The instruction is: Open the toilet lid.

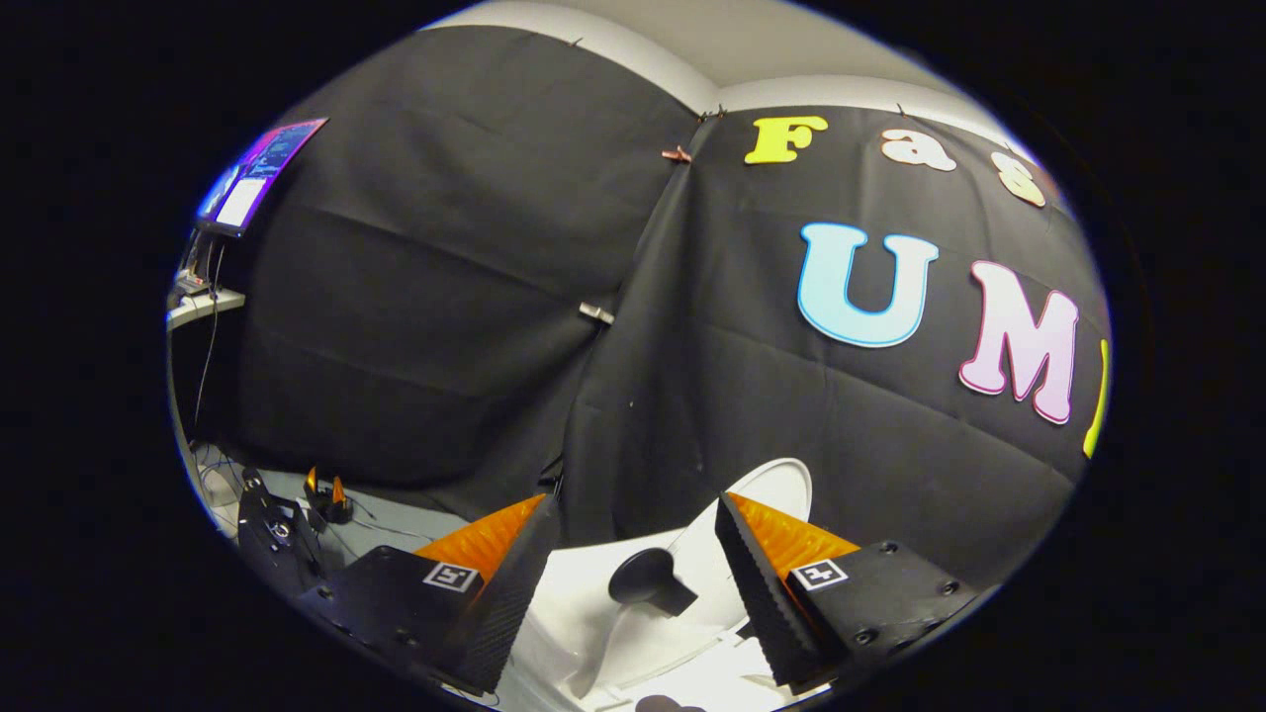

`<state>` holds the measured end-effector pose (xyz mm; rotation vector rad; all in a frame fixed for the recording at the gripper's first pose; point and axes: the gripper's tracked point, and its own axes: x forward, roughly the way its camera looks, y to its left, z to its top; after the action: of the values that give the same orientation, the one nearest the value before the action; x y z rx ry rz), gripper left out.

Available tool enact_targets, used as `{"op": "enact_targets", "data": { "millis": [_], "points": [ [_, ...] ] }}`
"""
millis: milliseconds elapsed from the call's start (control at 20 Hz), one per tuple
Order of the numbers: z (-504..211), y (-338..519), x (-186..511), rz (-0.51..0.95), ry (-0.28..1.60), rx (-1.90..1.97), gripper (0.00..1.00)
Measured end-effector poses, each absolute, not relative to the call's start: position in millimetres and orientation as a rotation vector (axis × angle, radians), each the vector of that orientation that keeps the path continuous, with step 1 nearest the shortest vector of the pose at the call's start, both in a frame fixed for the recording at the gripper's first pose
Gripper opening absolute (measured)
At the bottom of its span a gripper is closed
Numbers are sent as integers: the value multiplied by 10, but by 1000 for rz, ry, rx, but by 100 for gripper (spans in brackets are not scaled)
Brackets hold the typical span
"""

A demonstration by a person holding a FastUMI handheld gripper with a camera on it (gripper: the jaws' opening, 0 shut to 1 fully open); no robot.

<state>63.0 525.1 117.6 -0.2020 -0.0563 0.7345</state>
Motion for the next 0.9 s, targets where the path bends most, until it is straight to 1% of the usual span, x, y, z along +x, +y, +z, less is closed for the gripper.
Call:
{"op": "enact_targets", "data": {
  "millis": [150,300,450,550,700,800,900],
  "points": [
    [1402,5125,569,755,-74,-97,99],
    [1717,4747,602,709,-130,1,98],
    [2022,4235,678,632,-206,43,98],
    [2097,3863,692,577,-230,60,98],
    [2073,3320,622,522,-228,52,98],
    [1861,2920,544,499,-190,37,98],
    [1630,2394,515,422,-173,16,98]
  ]
}}
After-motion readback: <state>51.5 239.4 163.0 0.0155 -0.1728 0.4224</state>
